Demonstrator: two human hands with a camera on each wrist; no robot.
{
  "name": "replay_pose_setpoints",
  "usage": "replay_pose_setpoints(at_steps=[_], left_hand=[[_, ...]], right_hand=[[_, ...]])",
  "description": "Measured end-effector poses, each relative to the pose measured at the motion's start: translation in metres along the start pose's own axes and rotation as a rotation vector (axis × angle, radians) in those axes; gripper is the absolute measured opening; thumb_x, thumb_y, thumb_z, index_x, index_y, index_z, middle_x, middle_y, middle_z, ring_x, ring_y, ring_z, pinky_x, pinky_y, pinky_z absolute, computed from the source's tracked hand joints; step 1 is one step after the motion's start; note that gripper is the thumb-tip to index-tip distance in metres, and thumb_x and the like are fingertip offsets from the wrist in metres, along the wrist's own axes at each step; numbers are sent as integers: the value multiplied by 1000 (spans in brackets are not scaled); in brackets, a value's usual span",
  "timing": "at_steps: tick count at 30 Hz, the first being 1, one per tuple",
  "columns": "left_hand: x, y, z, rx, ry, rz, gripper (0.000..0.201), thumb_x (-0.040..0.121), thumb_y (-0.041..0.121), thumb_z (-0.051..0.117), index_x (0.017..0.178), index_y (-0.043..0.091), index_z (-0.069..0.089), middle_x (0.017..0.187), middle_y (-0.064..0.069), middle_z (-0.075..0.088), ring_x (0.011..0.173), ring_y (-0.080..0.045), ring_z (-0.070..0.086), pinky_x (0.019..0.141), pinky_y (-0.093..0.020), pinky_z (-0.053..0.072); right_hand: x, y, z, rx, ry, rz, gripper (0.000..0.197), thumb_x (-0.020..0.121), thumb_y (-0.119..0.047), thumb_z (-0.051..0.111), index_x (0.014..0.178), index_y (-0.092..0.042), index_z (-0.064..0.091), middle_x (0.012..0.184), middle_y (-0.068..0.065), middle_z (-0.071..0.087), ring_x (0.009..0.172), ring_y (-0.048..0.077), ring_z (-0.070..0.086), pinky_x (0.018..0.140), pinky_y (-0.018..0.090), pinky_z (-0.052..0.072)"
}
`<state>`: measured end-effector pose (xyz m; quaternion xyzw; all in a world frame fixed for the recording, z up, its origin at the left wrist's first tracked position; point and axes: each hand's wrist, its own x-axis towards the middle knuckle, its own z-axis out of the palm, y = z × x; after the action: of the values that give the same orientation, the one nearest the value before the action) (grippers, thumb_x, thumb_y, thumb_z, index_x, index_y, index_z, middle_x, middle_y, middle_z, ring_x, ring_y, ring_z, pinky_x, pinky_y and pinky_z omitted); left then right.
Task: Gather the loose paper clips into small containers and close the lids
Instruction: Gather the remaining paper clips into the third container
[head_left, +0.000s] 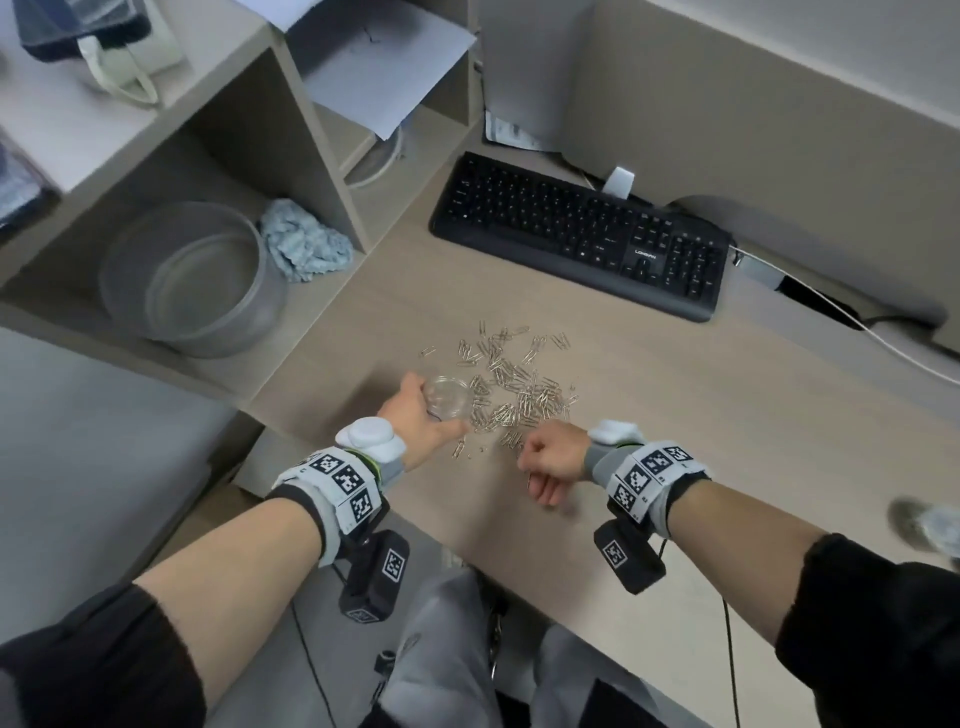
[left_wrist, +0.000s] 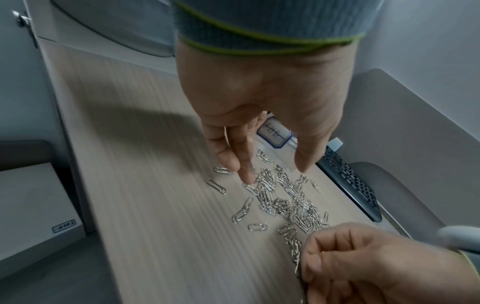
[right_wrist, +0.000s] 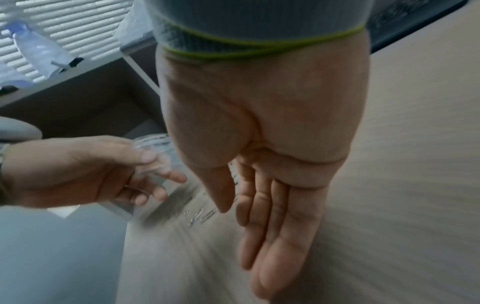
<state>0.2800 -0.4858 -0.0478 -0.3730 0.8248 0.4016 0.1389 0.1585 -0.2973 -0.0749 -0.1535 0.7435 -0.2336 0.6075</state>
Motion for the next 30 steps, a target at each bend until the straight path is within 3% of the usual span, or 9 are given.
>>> replay_pose_setpoints(at_steps=[7, 10, 14, 18, 21, 26, 28, 30], left_hand=[[-2, -15, -13, -23, 45, -43, 62, 69, 42, 81, 112, 19, 43, 97, 3, 63, 87, -20, 61, 70, -28, 41], [-2, -19, -26, -43, 80, -50, 65, 71, 41, 81, 117, 18, 42, 100, 5, 61, 89, -18, 60, 75, -26, 42], [4, -33, -44, -42, 113, -94, 65, 71, 40, 80, 118, 17, 41, 100, 1, 63, 91, -24, 63, 81, -33, 50], [5, -43, -49, -29, 112, -125, 66, 71, 43, 79, 118, 19, 40, 100, 0, 64, 92, -26, 63, 84, -36, 51], [4, -44, -48, -33, 116, -117, 65, 71, 43, 80, 118, 19, 41, 101, 0, 64, 92, -26, 62, 83, -34, 50], [5, -45, -50, -38, 79, -105, 62, 74, 40, 78, 116, 19, 39, 98, 0, 63, 88, -24, 63, 79, -33, 50], [4, -45, -51, -57, 77, -108, 60, 75, 38, 78, 116, 18, 39, 97, 0, 63, 88, -23, 62, 77, -32, 48], [4, -44, -53, -80, 79, -109, 60, 76, 33, 79, 119, 15, 40, 97, 0, 61, 87, -22, 60, 74, -29, 42]], right_hand=[[24, -39, 4, 200, 212, -127, 20, 95, -1, 53, 78, -8, 59, 79, 20, 69, 61, 25, 66, 56, 31, 58], [25, -56, 12, 220, 132, -163, 18, 96, 1, 51, 80, -7, 57, 75, 17, 67, 58, 24, 64, 51, 28, 56], [32, -75, 37, 210, -3, -159, 19, 97, 2, 44, 86, -8, 54, 82, 20, 67, 64, 28, 67, 55, 29, 57], [43, -91, 62, 294, -37, -138, 18, 98, 3, 39, 95, -7, 53, 83, 17, 65, 68, 27, 65, 62, 31, 57], [50, -95, 67, 299, 0, -109, 16, 96, 3, 40, 101, -7, 53, 92, 21, 64, 71, 27, 64, 68, 34, 56], [49, -83, 31, 406, 207, -45, 20, 96, 5, 43, 112, -3, 52, 94, 24, 62, 63, 25, 62, 53, 29, 55], [46, -84, 20, 429, 209, -59, 20, 96, 8, 42, 109, -3, 51, 89, 23, 60, 59, 25, 59, 48, 27, 53], [47, -95, 19, 416, 199, -110, 18, 96, 8, 41, 108, -2, 51, 82, 18, 61, 60, 25, 60, 51, 28, 53]])
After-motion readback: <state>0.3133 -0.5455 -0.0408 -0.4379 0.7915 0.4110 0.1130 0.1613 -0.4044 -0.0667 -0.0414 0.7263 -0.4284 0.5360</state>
